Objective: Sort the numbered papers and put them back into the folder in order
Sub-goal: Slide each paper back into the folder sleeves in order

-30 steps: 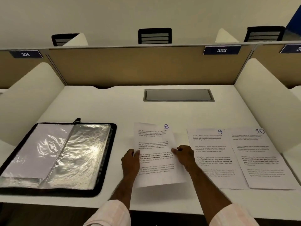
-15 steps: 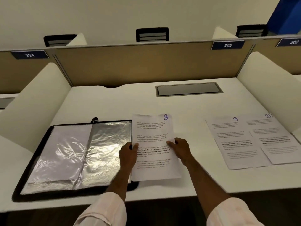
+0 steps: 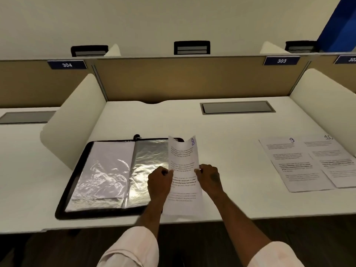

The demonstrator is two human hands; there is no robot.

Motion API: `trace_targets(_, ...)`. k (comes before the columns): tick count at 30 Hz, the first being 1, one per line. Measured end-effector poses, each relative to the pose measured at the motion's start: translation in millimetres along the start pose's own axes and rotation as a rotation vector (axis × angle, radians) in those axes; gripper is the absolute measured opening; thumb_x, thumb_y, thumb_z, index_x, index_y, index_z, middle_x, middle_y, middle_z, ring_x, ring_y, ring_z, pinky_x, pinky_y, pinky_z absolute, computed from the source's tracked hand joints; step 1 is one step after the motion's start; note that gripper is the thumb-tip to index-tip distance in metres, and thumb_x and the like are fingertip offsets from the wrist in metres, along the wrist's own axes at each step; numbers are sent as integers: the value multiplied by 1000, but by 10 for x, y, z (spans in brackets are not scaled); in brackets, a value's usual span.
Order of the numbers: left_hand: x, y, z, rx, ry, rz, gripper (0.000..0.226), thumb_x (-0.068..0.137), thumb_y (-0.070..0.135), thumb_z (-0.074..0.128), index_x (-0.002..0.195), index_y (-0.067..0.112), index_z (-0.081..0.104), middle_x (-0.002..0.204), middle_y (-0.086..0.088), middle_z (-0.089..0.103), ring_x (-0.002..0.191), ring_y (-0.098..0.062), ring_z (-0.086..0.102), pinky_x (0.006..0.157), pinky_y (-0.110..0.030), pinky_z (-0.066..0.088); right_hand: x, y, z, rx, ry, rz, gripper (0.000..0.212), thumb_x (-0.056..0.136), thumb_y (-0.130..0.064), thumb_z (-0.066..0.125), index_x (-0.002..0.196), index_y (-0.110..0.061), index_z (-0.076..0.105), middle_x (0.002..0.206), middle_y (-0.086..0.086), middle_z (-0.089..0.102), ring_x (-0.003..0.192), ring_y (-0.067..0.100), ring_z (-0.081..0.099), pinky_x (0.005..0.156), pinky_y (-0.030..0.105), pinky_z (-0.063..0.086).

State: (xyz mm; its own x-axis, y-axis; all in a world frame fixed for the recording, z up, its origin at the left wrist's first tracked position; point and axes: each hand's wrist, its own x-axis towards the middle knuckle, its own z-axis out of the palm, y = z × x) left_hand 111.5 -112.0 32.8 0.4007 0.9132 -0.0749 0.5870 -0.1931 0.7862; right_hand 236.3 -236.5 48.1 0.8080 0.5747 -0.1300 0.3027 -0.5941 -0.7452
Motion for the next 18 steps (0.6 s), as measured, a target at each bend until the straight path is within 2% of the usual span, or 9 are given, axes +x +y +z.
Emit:
trace_targets(1, -48, 23, -23, 33, 28, 1, 21, 85, 35, 70, 75, 19, 61, 72, 8, 62, 68, -12, 61, 61, -26, 45, -69, -53, 25, 21, 0, -35, 22, 94, -24, 54, 114, -22, 63, 86, -4, 64, 76, 11, 60, 68, 27, 49)
trace_targets(2, -92, 45, -37, 72, 57, 11, 21, 85, 36, 70, 75, 20, 61, 73, 8, 62, 69, -14, 61, 62, -27, 45, -112, -88, 54, 32, -4, -92, 43, 94, -23, 53, 137, -30, 47, 92, -6, 61, 83, 11, 61, 72, 27, 52)
trace_targets(4, -201, 61, -74, 159, 97, 59, 20, 86, 37, 68, 77, 20, 61, 76, 7, 62, 69, -14, 59, 62, -27, 45, -203, -205, 84, -89, -48, -177, 63, 96, -23, 49, 152, -34, 21, 102, -3, 56, 90, 15, 61, 76, 28, 53)
trace_targets(5, -261, 53, -93, 202, 103, 95, 20, 86, 38, 67, 78, 21, 61, 78, 7, 61, 69, -13, 59, 61, -27, 46, -251, -266, 108, -141, -69, -184, 59, 98, -22, 47, 152, -32, 25, 108, 2, 56, 95, 18, 60, 78, 26, 50)
trace_targets(7, -355, 21, -113, 261, 115, 178, 19, 88, 37, 66, 80, 20, 61, 81, 7, 61, 67, -13, 58, 60, -27, 47, -330, -361, 147, -132, -93, -117, 37, 99, -24, 45, 136, -19, 52, 119, 6, 58, 104, 20, 60, 77, 18, 42)
trace_targets(9, -450, -24, -119, 307, 142, 256, 19, 88, 36, 66, 81, 18, 63, 82, 5, 62, 65, -14, 59, 57, -26, 47, -392, -431, 187, -92, -91, -81, 28, 99, -31, 46, 105, -13, 68, 109, 5, 65, 95, 19, 65, 66, 10, 40)
trace_targets(13, -591, -114, -130, 373, 173, 418, 19, 85, 32, 73, 78, 15, 68, 74, 2, 65, 56, -13, 60, 48, -26, 47, -495, -525, 270, 77, -78, -11, 53, 93, -57, 49, 56, -20, 56, 59, -5, 60, 54, 7, 57, 52, 18, 38)
trace_targets(15, -614, -144, -152, 386, 150, 483, 16, 81, 29, 77, 78, 15, 69, 72, 1, 66, 54, -14, 61, 46, -28, 51, -531, -553, 285, 29, -62, -16, 52, 91, -55, 56, 52, -21, 56, 55, -5, 58, 52, 5, 54, 53, 19, 36)
trace_targets(18, -631, -198, -199, 384, 111, 563, 15, 78, 28, 79, 80, 18, 69, 74, 3, 65, 56, -13, 62, 47, -25, 48, -528, -549, 364, -16, -54, 2, 33, 91, -40, 61, 76, -12, 70, 84, 3, 72, 71, 13, 66, 59, 20, 46)
